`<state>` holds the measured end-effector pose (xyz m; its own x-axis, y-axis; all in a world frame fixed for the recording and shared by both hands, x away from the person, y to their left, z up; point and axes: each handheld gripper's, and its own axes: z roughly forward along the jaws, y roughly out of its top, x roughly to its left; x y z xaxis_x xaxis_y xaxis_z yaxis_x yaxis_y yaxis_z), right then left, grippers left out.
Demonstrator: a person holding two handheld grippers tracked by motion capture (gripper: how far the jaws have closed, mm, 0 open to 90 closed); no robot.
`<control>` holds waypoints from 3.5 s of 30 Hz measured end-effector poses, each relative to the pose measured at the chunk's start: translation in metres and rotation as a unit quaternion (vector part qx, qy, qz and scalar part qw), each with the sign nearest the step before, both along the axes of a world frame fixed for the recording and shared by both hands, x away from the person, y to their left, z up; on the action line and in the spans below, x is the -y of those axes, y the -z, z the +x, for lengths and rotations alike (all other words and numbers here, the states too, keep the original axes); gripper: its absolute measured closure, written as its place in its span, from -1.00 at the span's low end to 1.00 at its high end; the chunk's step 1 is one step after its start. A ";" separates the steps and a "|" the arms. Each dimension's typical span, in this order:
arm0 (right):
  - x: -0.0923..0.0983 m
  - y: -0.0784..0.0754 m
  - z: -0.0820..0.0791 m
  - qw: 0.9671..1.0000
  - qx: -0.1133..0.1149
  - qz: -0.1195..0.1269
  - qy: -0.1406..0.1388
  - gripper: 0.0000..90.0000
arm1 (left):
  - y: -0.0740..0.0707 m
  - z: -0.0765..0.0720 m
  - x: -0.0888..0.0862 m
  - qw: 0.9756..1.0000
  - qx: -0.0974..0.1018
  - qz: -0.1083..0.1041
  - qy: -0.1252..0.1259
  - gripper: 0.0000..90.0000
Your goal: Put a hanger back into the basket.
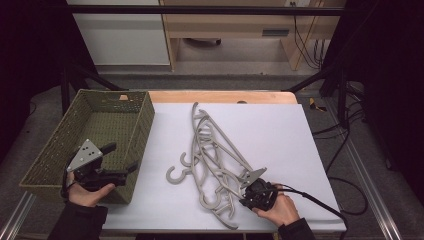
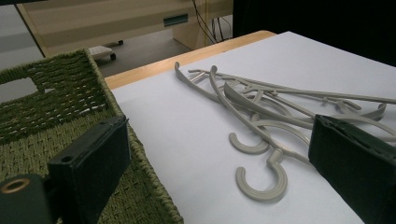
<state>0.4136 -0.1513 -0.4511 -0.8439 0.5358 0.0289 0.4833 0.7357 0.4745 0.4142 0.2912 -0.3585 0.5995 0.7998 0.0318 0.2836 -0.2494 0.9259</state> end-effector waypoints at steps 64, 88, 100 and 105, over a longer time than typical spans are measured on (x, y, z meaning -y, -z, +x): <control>0.003 -0.074 -0.014 0.981 0.006 0.154 -0.120 0.81 | 0.014 -0.023 0.093 0.961 0.012 0.203 0.185 -0.83; -0.012 -0.075 -0.020 0.969 -0.012 0.166 -0.182 0.81 | 0.040 -0.035 0.130 0.880 0.125 0.376 0.263 0.22; -0.009 -0.076 -0.021 0.966 -0.011 0.171 -0.194 0.81 | 0.038 -0.045 0.129 0.862 0.163 0.392 0.277 0.62; -0.007 -0.076 -0.020 0.965 -0.007 0.175 -0.196 0.81 | 0.036 -0.047 0.129 0.861 0.164 0.394 0.277 0.65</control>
